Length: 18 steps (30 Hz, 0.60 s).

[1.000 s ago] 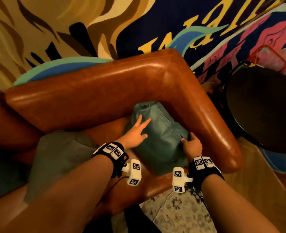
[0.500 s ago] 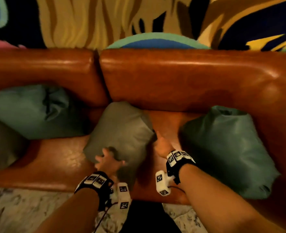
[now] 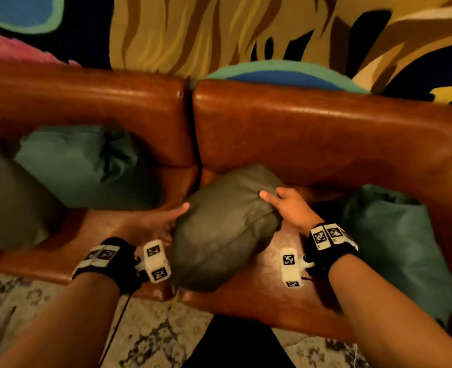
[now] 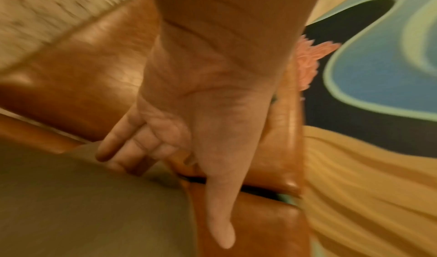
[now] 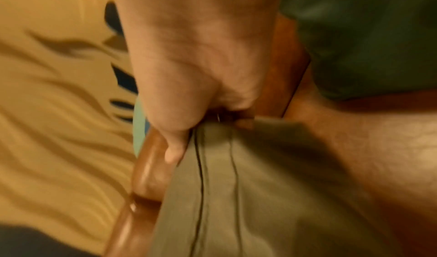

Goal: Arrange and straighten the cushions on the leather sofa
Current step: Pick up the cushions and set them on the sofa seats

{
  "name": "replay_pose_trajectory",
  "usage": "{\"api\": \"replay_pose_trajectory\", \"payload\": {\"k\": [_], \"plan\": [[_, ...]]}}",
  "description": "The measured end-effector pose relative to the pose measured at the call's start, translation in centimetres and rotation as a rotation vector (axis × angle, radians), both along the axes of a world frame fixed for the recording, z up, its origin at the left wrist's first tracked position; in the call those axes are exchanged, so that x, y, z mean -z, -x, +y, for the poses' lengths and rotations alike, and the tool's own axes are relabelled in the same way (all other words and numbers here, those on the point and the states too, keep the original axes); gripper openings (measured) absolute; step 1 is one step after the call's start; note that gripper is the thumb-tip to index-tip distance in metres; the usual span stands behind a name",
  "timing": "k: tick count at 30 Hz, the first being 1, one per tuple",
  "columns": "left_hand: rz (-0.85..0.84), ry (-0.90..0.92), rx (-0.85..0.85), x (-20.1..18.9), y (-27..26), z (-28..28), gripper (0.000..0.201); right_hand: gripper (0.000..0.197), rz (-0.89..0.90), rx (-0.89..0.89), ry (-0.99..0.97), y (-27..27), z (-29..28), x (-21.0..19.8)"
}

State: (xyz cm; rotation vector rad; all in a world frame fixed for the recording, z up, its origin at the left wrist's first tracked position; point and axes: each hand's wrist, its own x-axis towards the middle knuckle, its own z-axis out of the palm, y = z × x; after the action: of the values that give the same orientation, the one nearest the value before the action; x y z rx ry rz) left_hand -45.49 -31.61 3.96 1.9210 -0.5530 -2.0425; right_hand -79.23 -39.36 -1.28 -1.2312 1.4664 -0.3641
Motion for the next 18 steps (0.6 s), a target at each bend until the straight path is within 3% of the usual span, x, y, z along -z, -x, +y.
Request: {"api": "replay_pose_trajectory", "payload": {"k": [3,5,7,10,13,15,18], "plan": [[0.069,0.151,-0.027,-2.6,0.2,-4.9,0.083,0.057,0.017,0.390,0.106,1.9,-1.1,-1.7],[0.022,0.209,0.061,-2.5,2.8,-6.7,0.064,0.034,0.070,0.509,0.057,3.2,-0.4,-1.7],[-0.015,0.250,0.049,-0.7,5.5,-7.5,0.057,0.032,0.063,0.540,0.016,3.8,0.8,-1.3],[-0.163,0.292,-0.135,2.6,7.8,-7.9,0.045,0.040,0.124,0.498,0.010,4.3,1.1,-0.1],[-0.255,0.333,-0.263,2.8,8.9,-8.9,0.021,0.052,0.100,0.523,0.036,4.4,-0.2,-0.6],[-0.219,0.364,-0.219,2.4,9.5,-10.4,0.014,0.046,0.162,0.556,0.084,4.8,-1.1,-2.3],[-0.182,0.361,-0.083,1.9,10.7,-12.7,0.023,0.032,0.230,0.640,0.070,6.0,-1.5,-3.2]]}}
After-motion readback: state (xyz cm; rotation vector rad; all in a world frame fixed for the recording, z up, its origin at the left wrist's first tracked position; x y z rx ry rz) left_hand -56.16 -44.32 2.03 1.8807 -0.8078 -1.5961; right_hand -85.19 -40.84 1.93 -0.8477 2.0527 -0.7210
